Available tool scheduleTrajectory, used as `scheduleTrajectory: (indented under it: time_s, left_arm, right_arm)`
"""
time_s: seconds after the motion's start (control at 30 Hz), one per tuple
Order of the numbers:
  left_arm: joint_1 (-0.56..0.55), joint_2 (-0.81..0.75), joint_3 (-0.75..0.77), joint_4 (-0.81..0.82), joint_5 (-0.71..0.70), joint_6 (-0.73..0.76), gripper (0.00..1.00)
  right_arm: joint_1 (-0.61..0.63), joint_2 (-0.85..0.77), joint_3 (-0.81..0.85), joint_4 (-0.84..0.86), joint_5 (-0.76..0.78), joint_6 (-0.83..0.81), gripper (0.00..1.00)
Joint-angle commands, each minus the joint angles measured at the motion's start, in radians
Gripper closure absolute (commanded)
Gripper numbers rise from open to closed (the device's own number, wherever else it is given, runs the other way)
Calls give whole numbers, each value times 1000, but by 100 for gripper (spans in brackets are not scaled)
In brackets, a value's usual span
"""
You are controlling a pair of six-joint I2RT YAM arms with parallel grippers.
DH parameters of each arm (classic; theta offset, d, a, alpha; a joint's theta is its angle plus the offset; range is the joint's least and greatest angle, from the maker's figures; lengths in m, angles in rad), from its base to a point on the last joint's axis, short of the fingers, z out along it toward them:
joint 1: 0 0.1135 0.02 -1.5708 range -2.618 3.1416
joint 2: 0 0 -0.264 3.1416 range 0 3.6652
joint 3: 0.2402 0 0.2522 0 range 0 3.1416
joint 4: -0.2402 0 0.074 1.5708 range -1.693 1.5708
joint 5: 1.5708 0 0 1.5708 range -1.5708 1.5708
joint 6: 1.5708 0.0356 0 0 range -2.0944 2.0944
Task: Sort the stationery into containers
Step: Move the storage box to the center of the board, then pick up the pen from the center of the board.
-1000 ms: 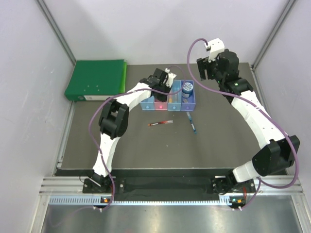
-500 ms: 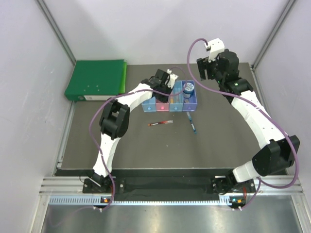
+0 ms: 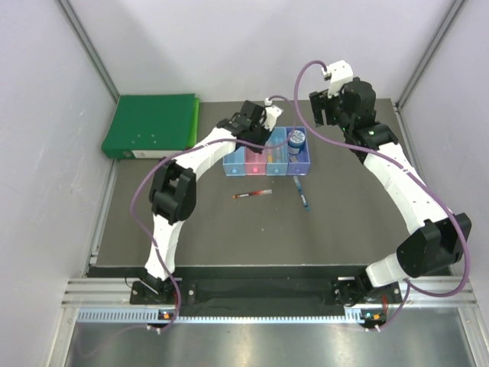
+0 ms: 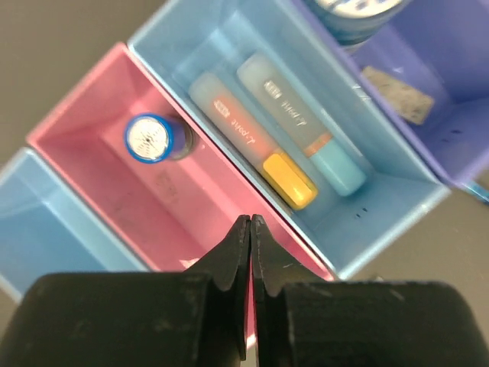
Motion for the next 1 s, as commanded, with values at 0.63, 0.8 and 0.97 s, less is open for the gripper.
scheduleTrajectory:
  time_s: [0.63,0.8,0.97]
  left_arm:
    - [-4,-249,-157,-453,324,974,13]
    - [-9,-168,-163,-476,312,945,14]
    - [-16,-114,-196,-432,311,909,18]
  right_arm:
    - [-11,-52,15,8,-10,-2,19]
    - [-12,-50,18,6,-10,-5,19]
    - [-11,-47,18,8,-10,-5,19]
